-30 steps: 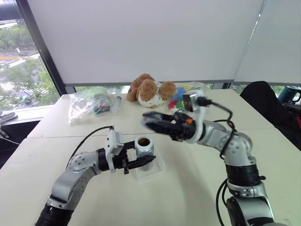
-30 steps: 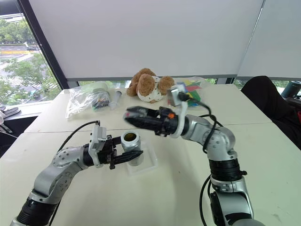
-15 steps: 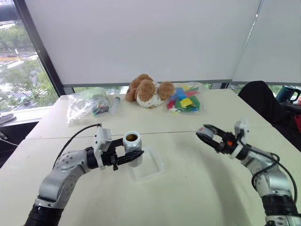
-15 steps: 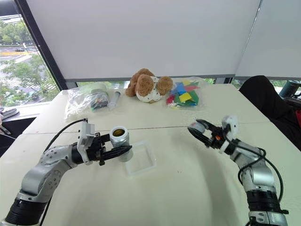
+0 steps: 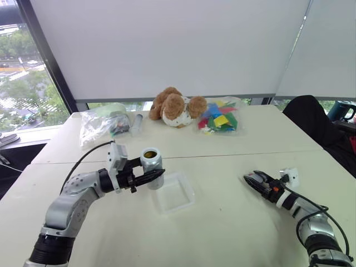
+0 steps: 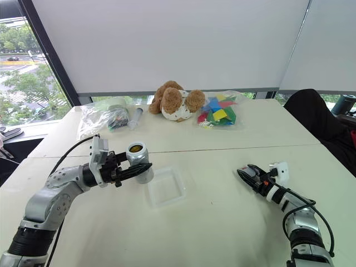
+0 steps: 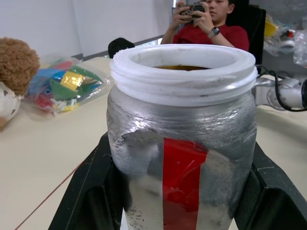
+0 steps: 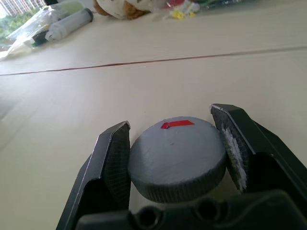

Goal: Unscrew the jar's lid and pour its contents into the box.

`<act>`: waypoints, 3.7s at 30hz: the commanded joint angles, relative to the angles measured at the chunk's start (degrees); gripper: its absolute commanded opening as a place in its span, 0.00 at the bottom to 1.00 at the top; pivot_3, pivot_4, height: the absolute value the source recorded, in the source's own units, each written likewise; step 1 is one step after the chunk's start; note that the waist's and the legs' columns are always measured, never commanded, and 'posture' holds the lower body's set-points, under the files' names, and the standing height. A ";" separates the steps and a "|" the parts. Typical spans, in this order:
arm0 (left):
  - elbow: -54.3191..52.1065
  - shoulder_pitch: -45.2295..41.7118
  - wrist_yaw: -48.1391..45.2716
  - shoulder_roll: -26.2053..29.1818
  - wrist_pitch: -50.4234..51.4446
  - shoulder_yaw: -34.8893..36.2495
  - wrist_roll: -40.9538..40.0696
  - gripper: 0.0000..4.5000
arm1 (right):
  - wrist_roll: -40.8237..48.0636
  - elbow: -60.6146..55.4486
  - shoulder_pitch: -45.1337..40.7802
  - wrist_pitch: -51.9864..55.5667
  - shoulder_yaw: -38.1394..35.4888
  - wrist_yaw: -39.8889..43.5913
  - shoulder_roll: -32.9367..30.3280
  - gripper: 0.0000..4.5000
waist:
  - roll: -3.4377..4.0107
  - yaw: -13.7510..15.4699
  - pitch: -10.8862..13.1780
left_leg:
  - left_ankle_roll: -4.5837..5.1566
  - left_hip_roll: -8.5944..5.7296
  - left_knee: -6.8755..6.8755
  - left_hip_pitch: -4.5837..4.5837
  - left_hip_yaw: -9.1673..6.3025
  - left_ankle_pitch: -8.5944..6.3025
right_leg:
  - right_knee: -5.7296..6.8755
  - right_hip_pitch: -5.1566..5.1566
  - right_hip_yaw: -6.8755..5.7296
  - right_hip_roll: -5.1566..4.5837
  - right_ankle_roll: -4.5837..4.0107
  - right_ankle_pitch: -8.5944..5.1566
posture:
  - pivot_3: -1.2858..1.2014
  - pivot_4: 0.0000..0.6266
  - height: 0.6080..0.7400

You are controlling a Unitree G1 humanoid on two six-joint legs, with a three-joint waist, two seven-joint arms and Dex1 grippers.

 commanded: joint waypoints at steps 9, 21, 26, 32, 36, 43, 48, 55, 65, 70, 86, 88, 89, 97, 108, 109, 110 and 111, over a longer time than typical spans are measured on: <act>4.14 -2.34 -0.47 4.19 -1.57 2.65 2.82 0.47 | 11.81 -35.78 11.28 16.91 -5.63 2.00 -5.77 1.00 | 0.12 0.25 0.04 | 0.00 0.00 0.00 -0.02 -0.04 0.00 | 0.03 -0.03 0.00 -0.03 0.01 0.00 | 0.52 0.24 1.00; 17.74 -7.51 5.04 9.35 -37.25 -4.34 30.75 0.47 | 12.13 -65.56 23.74 16.15 1.20 7.51 -6.70 1.00 | 0.08 0.54 0.05 | 0.00 0.02 0.03 -0.02 -0.04 0.00 | -0.10 0.02 -0.02 -0.03 0.02 -0.01 | 0.52 0.24 1.00; 23.26 -10.66 20.74 7.77 -53.57 -8.98 49.09 0.47 | 9.78 -64.78 23.84 14.48 3.70 5.37 -4.39 1.00 | 0.06 1.57 0.04 | -0.01 -0.01 0.02 -0.03 0.00 0.00 | -0.17 0.03 0.00 -0.12 0.02 0.00 | 0.52 0.24 1.00; 24.01 -14.07 54.81 8.60 -61.17 -12.65 81.05 0.47 | 9.17 -64.34 25.29 14.33 3.33 3.42 -4.41 1.00 | 0.00 1.78 0.08 | -0.01 -0.07 0.01 -0.09 -0.03 0.00 | -0.16 -0.01 -0.02 -0.09 0.22 0.11 | 0.52 0.24 1.00; 23.37 -17.00 75.64 11.14 -59.40 -20.14 100.82 0.47 | 9.10 -64.13 25.40 14.57 2.96 1.71 -4.15 1.00 | 0.00 1.68 0.07 | -0.01 -0.08 0.05 -0.07 -0.02 0.01 | -0.13 0.01 -0.02 -0.08 0.27 0.13 | 0.52 0.24 1.00; 28.91 -21.08 99.56 10.73 -45.16 -32.65 121.54 0.47 | 9.14 -65.55 26.27 14.66 3.38 -0.63 -3.56 1.00 | 0.00 1.67 0.07 | -0.01 -0.12 0.05 -0.06 0.11 0.01 | 0.04 -0.01 -0.06 -0.06 0.33 0.13 | 0.52 0.24 1.00; 34.97 -23.95 107.23 8.46 -35.86 -39.08 128.27 0.47 | 9.27 -66.99 27.17 15.01 3.66 -2.13 -2.85 1.00 | -0.03 1.64 0.07 | 0.00 -0.14 0.09 -0.05 0.12 0.01 | 0.14 0.00 -0.10 -0.06 0.38 0.10 | 0.52 0.24 1.00; 35.65 -23.77 110.27 8.35 -32.15 -42.13 127.84 0.47 | 9.71 -68.36 28.53 15.52 3.47 -3.25 -2.96 1.00 | -0.04 1.57 0.08 | 0.00 -0.14 0.12 -0.06 0.10 0.01 | 0.41 -0.09 -0.09 -0.07 0.45 0.04 | 0.52 0.24 1.00; 31.77 -21.57 101.10 12.16 -56.71 -37.38 99.20 0.47 | 10.15 -67.08 27.89 15.43 3.37 -2.58 -3.12 1.00 | -0.04 1.62 0.08 | -0.02 -0.10 0.21 -0.06 -0.06 0.01 | 0.49 -0.12 -0.07 -0.15 0.44 0.05 | 0.52 0.24 1.00; 32.76 -13.17 69.43 12.98 -65.44 -32.09 52.37 0.47 | 12.42 -67.36 27.12 16.20 3.41 -1.99 -2.71 1.00 | 0.05 1.29 0.02 | -0.02 -0.03 0.23 -0.05 -0.05 0.01 | 0.51 -0.14 -0.02 -0.20 0.40 0.05 | 0.52 0.24 1.00; 25.37 14.25 38.47 7.41 -24.04 13.21 -5.95 0.47 | 13.92 -65.09 21.75 6.24 8.17 8.91 2.51 1.00 | 0.06 0.26 0.00 | 0.00 0.00 0.41 0.02 -0.16 0.00 | 0.59 -0.02 -0.01 -0.15 0.38 0.05 | 0.52 0.24 1.00; 27.41 14.63 36.76 5.71 -25.74 16.31 -5.17 0.47 | 13.89 -64.69 21.66 5.93 8.43 9.63 2.44 1.00 | 0.01 0.29 -0.04 | 0.00 -0.02 0.43 0.02 -0.16 0.00 | 0.58 -0.02 -0.02 -0.14 0.37 0.05 | 0.52 0.24 1.00; 28.38 14.78 36.47 4.80 -26.10 17.27 -4.55 0.47 | 14.16 -64.58 21.53 5.93 8.57 10.14 2.36 1.00 | 0.01 0.43 -0.04 | 0.00 -0.03 0.43 0.02 -0.15 0.00 | 0.58 -0.01 -0.02 -0.14 0.37 0.05 | 0.52 0.24 1.00; 34.88 14.23 35.26 -0.14 -30.27 19.87 2.26 0.47 | 14.32 -64.13 20.86 7.66 9.48 12.51 1.15 1.00 | -0.09 1.65 -0.15 | 0.01 -0.03 0.68 0.01 -0.17 -0.03 | 0.55 0.15 -0.02 -0.17 0.36 0.05 | 0.52 0.24 1.00; 32.59 15.95 31.63 -1.79 -28.42 22.31 3.27 0.99 | 13.95 -65.46 22.48 9.04 8.13 11.29 -0.11 1.00 | -0.08 1.59 -0.18 | 0.02 -0.01 0.67 0.01 -0.16 -0.05 | 0.55 0.12 -0.01 -0.17 0.36 0.05 | 0.52 0.24 1.00; 31.94 16.56 31.42 -1.62 -28.09 22.50 3.40 0.99 | 14.12 -65.81 23.13 9.41 7.48 11.06 -0.66 1.00 | -0.08 1.59 -0.18 | 0.02 -0.01 0.67 0.01 -0.17 -0.05 | 0.55 0.11 -0.02 -0.16 0.36 0.05 | 0.52 0.24 1.00; 31.42 17.10 31.35 -1.39 -27.84 22.56 3.75 0.99 | 14.30 -66.11 23.76 9.80 6.89 10.83 -1.19 1.00 | -0.08 1.64 -0.18 | 0.02 0.00 0.67 0.00 -0.16 -0.05 | 0.55 0.11 -0.01 -0.17 0.36 0.05 | 0.52 0.24 1.00; 30.93 17.63 31.04 -1.28 -27.48 22.68 3.77 0.99 | 14.44 -66.50 24.51 10.07 6.41 10.61 -1.68 1.00 | -0.08 1.61 -0.18 | 0.02 -0.01 0.67 -0.01 -0.16 -0.05 | 0.55 0.11 -0.01 -0.18 0.35 0.05 | 0.52 0.24 1.00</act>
